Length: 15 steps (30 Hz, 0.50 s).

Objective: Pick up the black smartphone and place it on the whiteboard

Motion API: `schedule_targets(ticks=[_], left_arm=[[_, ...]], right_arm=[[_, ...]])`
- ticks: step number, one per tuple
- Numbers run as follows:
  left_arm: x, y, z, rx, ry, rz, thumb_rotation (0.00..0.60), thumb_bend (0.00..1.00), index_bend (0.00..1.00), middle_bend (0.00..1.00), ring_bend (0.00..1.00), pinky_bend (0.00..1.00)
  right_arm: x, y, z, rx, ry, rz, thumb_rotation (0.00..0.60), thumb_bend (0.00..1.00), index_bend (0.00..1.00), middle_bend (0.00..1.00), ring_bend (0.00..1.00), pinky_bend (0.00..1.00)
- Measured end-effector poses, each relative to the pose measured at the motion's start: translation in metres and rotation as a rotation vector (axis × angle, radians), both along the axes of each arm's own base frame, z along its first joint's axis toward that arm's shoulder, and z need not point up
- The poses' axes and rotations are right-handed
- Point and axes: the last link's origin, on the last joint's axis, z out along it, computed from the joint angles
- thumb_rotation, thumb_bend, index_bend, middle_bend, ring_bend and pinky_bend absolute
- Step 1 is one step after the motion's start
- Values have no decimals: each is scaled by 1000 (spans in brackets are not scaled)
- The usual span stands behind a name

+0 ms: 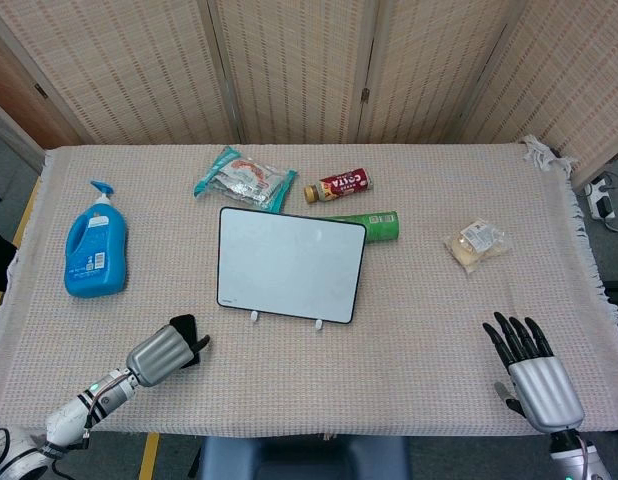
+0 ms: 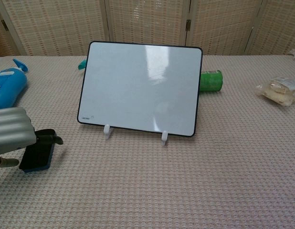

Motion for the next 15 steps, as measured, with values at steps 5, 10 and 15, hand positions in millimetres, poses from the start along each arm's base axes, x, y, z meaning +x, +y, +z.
schedule_targets(ticks=[5, 10, 15], left_arm=[[-1, 1, 0, 7, 29, -15, 600, 250, 244, 1000, 892, 896], [-2, 1, -1, 13, 53, -16, 600, 250, 278, 1000, 893, 896], [-3, 3, -3, 14, 59, -19, 600, 250, 393, 1000, 893, 896]], right_arm=[[0, 0, 0, -1, 0, 0, 600, 295, 0, 0, 0, 0], [0, 0, 0, -2, 0, 0, 600, 295, 0, 0, 0, 0], [0, 1, 1, -3, -1, 1, 600, 295, 0, 0, 0, 0]])
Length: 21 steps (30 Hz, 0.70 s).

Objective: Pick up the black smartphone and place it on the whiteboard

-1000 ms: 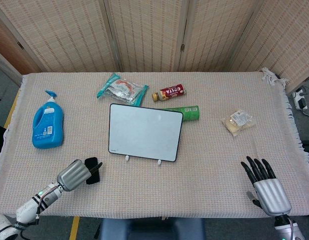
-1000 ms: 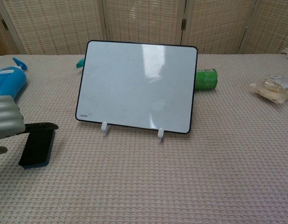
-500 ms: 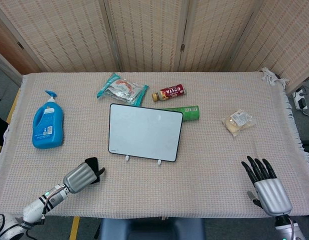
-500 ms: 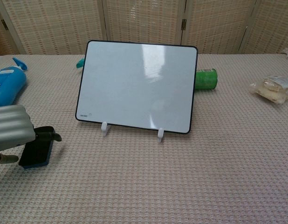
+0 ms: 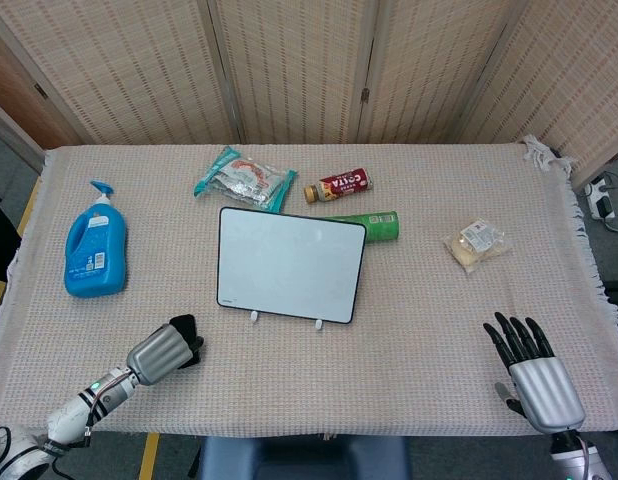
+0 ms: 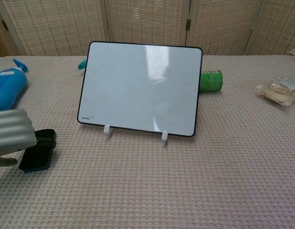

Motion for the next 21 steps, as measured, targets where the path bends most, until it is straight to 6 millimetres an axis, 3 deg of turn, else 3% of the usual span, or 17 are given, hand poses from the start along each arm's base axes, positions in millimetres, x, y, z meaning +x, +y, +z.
schedule_targets(ticks=[4, 12, 21], left_arm=[[-1, 0, -2, 0, 1, -4, 600, 249, 481, 1000, 894, 896], [1, 0, -2, 5, -22, -22, 600, 250, 544, 1000, 894, 896], [13, -6, 13, 73, -167, -40, 600, 253, 578, 1000, 899, 896]], right_arm=[[0, 0, 0, 0, -1, 1, 600, 294, 0, 0, 0, 0], [0, 0, 0, 1, 1, 1, 600, 294, 0, 0, 0, 0], [0, 0, -1, 2, 3, 0, 600, 295, 0, 0, 0, 0]])
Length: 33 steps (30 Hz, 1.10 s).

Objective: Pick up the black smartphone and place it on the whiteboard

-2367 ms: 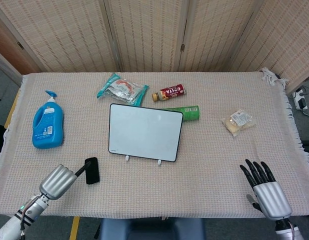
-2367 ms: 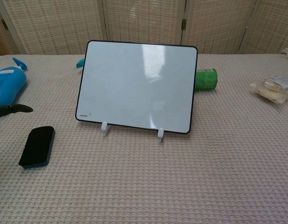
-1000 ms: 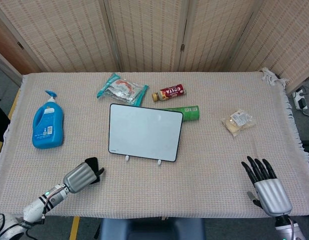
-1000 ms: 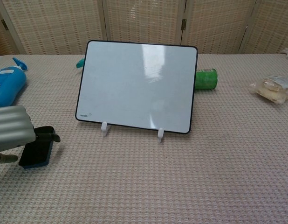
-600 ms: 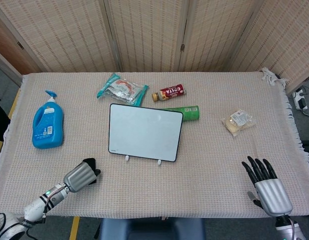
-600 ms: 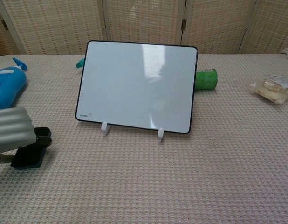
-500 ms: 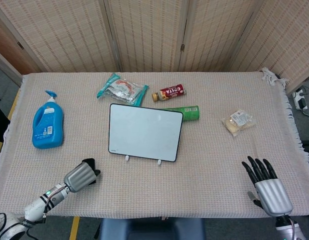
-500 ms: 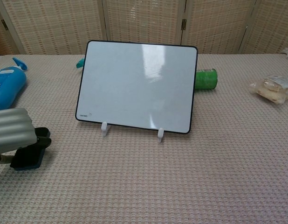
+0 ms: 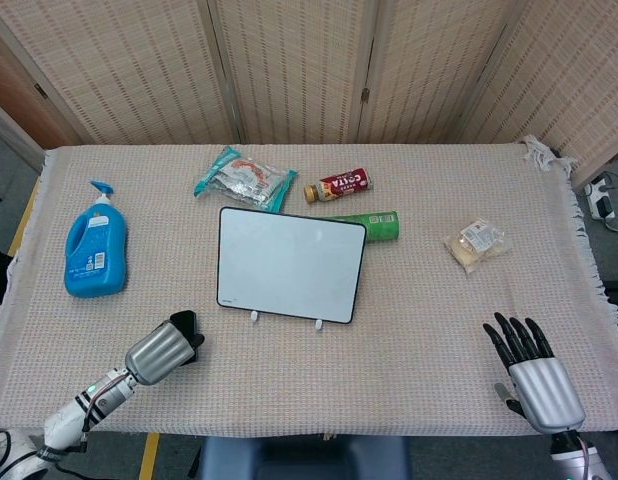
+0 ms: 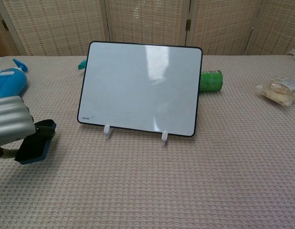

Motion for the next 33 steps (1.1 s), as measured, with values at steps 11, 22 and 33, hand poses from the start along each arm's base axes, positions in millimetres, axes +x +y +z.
schedule_targets(ticks=[11, 22, 33], left_arm=[[19, 5, 0, 245, -360, 154, 600, 252, 575, 1000, 914, 904], [69, 13, -27, 430, -255, 297, 600, 255, 578, 1000, 919, 908], [153, 15, -72, 497, -244, 328, 600, 257, 588, 1000, 921, 908]], right_arm=[[-1, -1, 0, 4, 0, -6, 600, 294, 0, 0, 0, 0], [0, 1, 5, 0, -19, 3, 600, 295, 0, 0, 0, 0], [2, 6, 12, -2, -44, 20, 600, 295, 0, 0, 0, 0]])
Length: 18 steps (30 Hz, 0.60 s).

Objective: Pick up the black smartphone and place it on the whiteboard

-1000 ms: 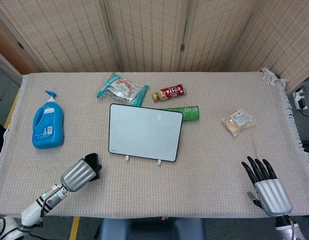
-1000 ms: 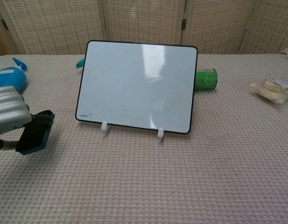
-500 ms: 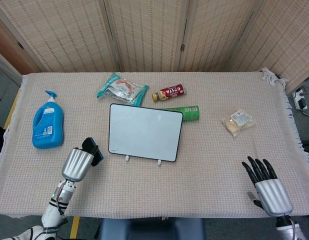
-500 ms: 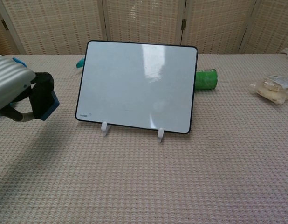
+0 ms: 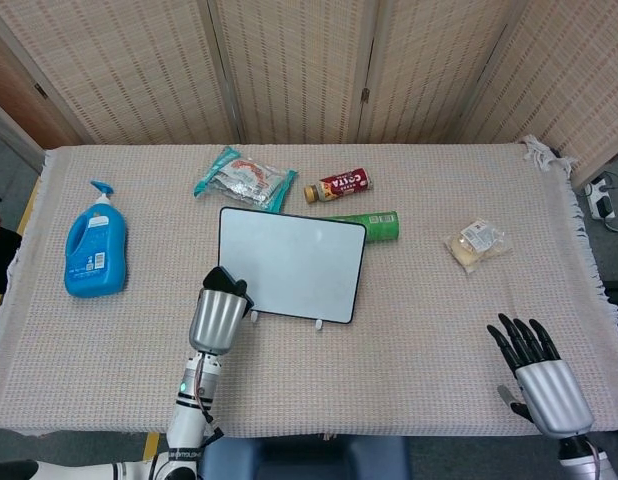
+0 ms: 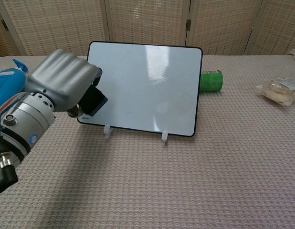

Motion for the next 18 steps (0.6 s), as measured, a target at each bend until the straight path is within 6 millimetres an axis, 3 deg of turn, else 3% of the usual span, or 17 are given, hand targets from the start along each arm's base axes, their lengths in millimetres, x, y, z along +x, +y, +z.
schedule_targets(ticks=[6, 18], left_arm=[[22, -2, -8, 30, 5, -25, 600, 260, 589, 1000, 921, 908], [39, 10, -40, 52, 58, -48, 600, 260, 588, 1000, 921, 908]], right_arm=[[0, 1, 1, 5, -6, 4, 600, 294, 0, 0, 0, 0], [1, 4, 9, 4, -41, 14, 600, 295, 0, 0, 0, 0]])
